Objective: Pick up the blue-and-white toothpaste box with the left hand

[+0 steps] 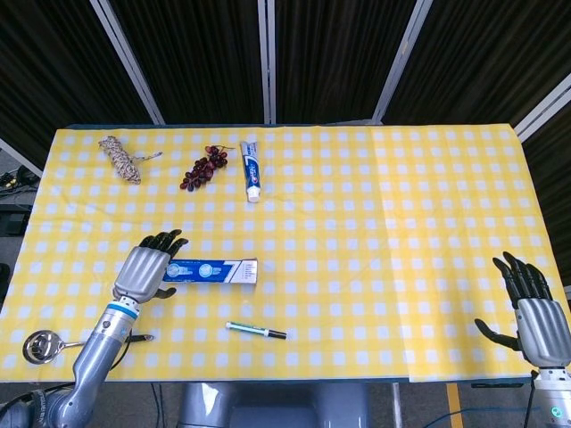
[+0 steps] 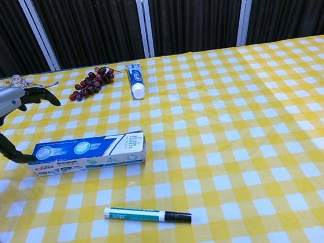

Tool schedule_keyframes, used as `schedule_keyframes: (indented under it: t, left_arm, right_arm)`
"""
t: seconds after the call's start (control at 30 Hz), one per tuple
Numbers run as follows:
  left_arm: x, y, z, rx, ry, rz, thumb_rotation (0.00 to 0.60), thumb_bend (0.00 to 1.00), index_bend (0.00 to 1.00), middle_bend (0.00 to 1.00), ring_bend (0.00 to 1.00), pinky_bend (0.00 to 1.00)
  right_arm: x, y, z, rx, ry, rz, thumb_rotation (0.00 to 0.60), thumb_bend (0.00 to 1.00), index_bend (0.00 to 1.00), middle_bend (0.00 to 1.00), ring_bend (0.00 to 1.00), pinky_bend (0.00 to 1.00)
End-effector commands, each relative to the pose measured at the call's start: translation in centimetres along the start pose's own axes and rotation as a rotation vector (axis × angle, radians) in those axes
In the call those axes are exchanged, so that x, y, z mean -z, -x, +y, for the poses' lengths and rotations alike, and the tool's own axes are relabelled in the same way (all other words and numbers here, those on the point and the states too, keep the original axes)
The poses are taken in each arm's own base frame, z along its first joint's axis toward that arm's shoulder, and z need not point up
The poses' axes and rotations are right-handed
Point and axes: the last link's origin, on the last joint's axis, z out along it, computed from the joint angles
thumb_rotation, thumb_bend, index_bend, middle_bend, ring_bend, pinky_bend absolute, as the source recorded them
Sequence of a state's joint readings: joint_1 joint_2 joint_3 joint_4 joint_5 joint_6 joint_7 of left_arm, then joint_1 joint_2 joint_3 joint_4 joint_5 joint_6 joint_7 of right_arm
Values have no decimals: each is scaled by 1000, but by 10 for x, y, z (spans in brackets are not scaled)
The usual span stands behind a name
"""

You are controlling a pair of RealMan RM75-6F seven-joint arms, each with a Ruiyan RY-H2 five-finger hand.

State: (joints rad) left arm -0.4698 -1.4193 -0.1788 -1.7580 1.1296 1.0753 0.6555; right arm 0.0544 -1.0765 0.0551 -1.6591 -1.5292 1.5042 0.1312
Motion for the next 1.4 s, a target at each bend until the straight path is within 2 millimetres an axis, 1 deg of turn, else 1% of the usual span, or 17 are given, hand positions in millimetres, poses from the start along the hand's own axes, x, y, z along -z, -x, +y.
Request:
schedule_keyframes:
  t: [0.03, 0.3, 0.47, 0.7, 0.8, 1.0, 1.1, 1.17, 1.23, 1.3, 1.4]
  left_arm:
    - [-7, 2, 12, 6, 18, -33, 600, 87, 183, 84, 133, 203]
    - [-24, 15, 29, 2, 4, -90, 600, 88, 183, 85, 133, 203]
    - [-34, 26, 33, -22, -25, -123, 600, 89, 186, 85, 133, 204]
    - [-42, 33, 36, -11, -46, -146, 600, 93, 198, 94, 137, 209]
    - [-44, 36, 38, -11, -45, -153, 600, 101, 221, 115, 153, 224]
    - [-47, 43, 42, -15, -46, -157, 600, 117, 278, 177, 207, 272]
    - [-49, 48, 41, -20, -56, -158, 600, 137, 353, 260, 276, 340]
    - [-49, 51, 40, -3, -69, -150, 600, 210, 431, 341, 342, 397]
    - [-50, 51, 39, 2, -73, -132, 600, 273, 483, 393, 383, 429]
    - [-50, 51, 38, 2, -77, -114, 600, 305, 515, 422, 406, 447]
    - [-50, 47, 36, 8, -84, -73, 600, 326, 541, 443, 425, 462]
  right_arm:
    - [0, -1, 1, -3, 1, 2, 600, 85, 0, 0, 0, 0]
    - [0, -6, 3, -20, 6, 13, 600, 86, 0, 0, 0, 0]
    - [0, -8, 4, -27, 9, 17, 600, 85, 0, 0, 0, 0]
    - [0, -8, 4, -29, 10, 16, 600, 85, 0, 0, 0, 0]
    - [-1, -7, 5, -29, 11, 14, 600, 85, 0, 0, 0, 0]
    - [-1, -7, 5, -29, 13, 14, 600, 85, 0, 0, 0, 0]
    - [-1, -7, 5, -28, 12, 11, 600, 85, 0, 0, 0, 0]
    - [-1, -7, 4, -27, 10, 10, 600, 85, 0, 0, 0, 0]
    - [-1, -6, 4, -26, 10, 10, 600, 85, 0, 0, 0, 0]
    - [-1, -6, 4, -26, 11, 10, 600, 85, 0, 0, 0, 0]
    - [0, -6, 4, -25, 10, 11, 600, 85, 0, 0, 0, 0]
